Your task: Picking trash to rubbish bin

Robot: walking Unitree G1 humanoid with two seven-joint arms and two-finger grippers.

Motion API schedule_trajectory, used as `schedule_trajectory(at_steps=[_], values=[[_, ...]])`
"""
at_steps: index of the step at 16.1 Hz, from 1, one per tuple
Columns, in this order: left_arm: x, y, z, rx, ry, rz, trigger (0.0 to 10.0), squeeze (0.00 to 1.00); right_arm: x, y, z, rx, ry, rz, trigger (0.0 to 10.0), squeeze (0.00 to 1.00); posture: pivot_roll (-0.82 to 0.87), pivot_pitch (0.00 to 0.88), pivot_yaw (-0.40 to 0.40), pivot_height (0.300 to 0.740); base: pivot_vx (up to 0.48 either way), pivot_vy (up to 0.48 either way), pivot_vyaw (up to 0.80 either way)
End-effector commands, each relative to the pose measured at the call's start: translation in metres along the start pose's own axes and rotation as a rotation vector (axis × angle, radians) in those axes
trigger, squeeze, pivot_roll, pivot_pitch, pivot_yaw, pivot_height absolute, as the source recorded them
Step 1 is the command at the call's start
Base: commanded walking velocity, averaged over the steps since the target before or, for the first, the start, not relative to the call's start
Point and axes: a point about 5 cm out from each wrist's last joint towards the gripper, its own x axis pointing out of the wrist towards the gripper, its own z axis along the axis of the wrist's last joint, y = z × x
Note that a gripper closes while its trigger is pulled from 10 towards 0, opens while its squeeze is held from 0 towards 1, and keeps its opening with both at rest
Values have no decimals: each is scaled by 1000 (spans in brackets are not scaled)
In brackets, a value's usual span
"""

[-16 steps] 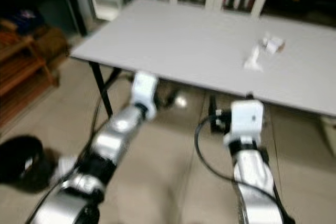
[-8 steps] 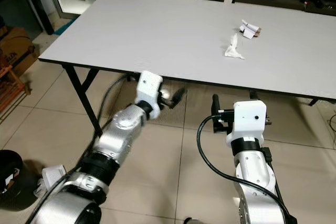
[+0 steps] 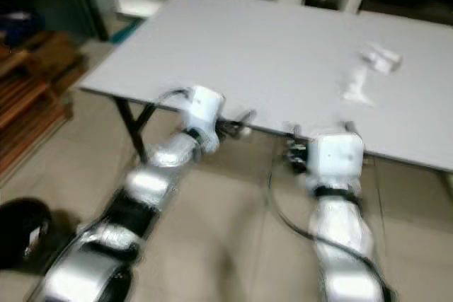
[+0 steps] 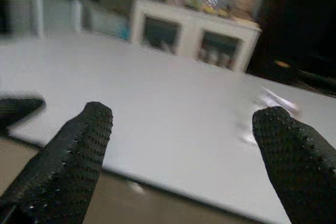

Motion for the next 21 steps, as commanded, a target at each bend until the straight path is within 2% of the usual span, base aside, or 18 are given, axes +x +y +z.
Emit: schedule_trajectory(at_steps=[1, 5, 14, 19, 21], values=[[9, -22, 7, -1, -22, -68, 10000, 0, -3, -12, -5, -35, 20, -43, 10000, 0, 68, 63, -3, 740, 480, 0, 0], [9, -23, 9, 4, -32, -77, 10000, 0, 3, -13, -3, -47, 12, -55, 10000, 0, 72, 59, -4, 740, 480, 0, -134], [9, -21, 7, 10, -26, -68, 10000, 0, 5, -11, -2, -41, 3, -51, 10000, 0, 72, 59, -4, 740, 480, 0, -762], [8, -21, 5, 2, -24, -50, 10000, 0, 4, -10, -2, -38, 0, -40, 10000, 0, 72, 59, -4, 740, 460, 0, 0], [8, -19, 6, -5, -34, -37, 10000, 0, 5, -10, -2, -38, -2, -39, 10000, 0, 77, 61, -17, 740, 0, 0, 0]])
